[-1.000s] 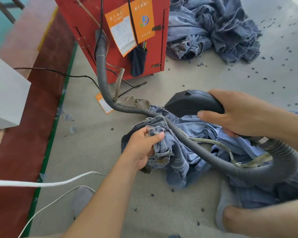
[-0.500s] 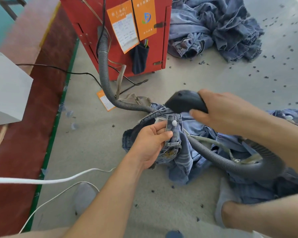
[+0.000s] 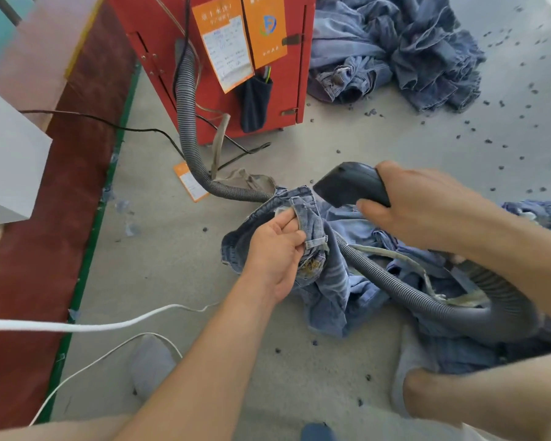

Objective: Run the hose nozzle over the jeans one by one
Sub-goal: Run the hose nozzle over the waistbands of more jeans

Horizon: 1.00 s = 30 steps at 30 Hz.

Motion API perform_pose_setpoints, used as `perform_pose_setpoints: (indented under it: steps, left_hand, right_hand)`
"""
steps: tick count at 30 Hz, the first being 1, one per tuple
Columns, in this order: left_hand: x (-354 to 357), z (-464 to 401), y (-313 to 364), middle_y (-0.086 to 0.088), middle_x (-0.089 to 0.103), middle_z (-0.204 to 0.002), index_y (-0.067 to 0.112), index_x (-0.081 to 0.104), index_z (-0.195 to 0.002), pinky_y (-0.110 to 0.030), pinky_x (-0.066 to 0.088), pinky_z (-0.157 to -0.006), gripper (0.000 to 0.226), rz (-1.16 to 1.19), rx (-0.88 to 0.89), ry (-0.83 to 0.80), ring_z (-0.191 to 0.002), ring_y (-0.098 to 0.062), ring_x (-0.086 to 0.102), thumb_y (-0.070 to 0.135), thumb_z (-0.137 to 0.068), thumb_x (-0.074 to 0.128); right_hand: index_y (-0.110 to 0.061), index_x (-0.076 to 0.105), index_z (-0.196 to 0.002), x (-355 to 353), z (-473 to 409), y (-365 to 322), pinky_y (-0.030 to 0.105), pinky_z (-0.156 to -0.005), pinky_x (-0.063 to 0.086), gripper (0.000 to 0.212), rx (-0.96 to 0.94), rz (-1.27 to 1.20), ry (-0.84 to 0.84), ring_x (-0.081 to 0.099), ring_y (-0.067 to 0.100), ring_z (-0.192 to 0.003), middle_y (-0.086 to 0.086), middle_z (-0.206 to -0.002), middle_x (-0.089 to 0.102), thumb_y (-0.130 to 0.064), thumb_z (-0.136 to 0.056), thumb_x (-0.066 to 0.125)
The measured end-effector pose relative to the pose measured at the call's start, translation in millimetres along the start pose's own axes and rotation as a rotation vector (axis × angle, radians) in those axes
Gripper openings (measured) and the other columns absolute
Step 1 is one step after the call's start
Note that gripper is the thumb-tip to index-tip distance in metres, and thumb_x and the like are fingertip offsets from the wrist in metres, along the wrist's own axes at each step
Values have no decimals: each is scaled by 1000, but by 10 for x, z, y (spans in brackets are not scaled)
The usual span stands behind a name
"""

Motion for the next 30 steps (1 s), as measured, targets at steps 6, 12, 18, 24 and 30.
perform_pose_setpoints:
  steps: [6, 12, 18, 24, 30]
  left_hand:
    - [84, 9, -74, -2, 77, -112, 6, 58, -137, -26, 50, -101, 58, -8, -11, 6, -110, -15, 68, -26, -95, 34]
    - [61, -18, -133, -11, 71, -127, -3, 51, -144, -35, 51, -107, 57, 102, -43, 32, -114, -20, 70, -26, -96, 33]
    - [93, -19, -227, -13, 70, -129, 2, 56, -140, -33, 54, -102, 57, -15, -49, -64, -120, -21, 67, -26, -92, 44]
    - [-196, -53, -131, -2, 76, -108, 1, 81, -96, -23, 56, -95, 31, -908, 363, 54, -96, 4, 67, -21, -85, 61]
    - [-924, -137, -477, 14, 73, -95, 32, 72, -86, -47, 50, -98, 27, -1013, 256, 442, -103, -19, 67, 5, -87, 71]
  right_hand:
    - [-26, 50, -94, 128, -27, -138, 28, -49, 34, 23, -51, -52, -92, 56, 12, -59, -3, -72, 59, -47, -97, 57]
    - [-20, 54, -91, -42, -64, 90, 23, -35, 36, 25, 74, -174, -60, 60, 13, -37, 0, -48, 61, -44, -98, 60]
    - [-17, 57, -102, 82, -139, 7, 26, -44, 39, 24, 92, -171, -71, 64, 18, -46, 2, -62, 64, -40, -99, 60]
    - [-24, 57, -90, -130, -93, 456, 42, -45, 56, 22, 155, -374, 30, 64, 27, -40, 10, -56, 67, -45, -94, 63]
    - [-26, 55, -87, -8, -32, 386, 49, -50, 58, 26, 100, -256, -42, 61, 23, -36, 5, -49, 64, -52, -86, 57]
Point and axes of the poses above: each hand's wrist, its own z-axis away from the middle knuckle, its own x-axis out of the palm, y = z × x, the point moved 9 cm from there along -z, towards the middle knuckle
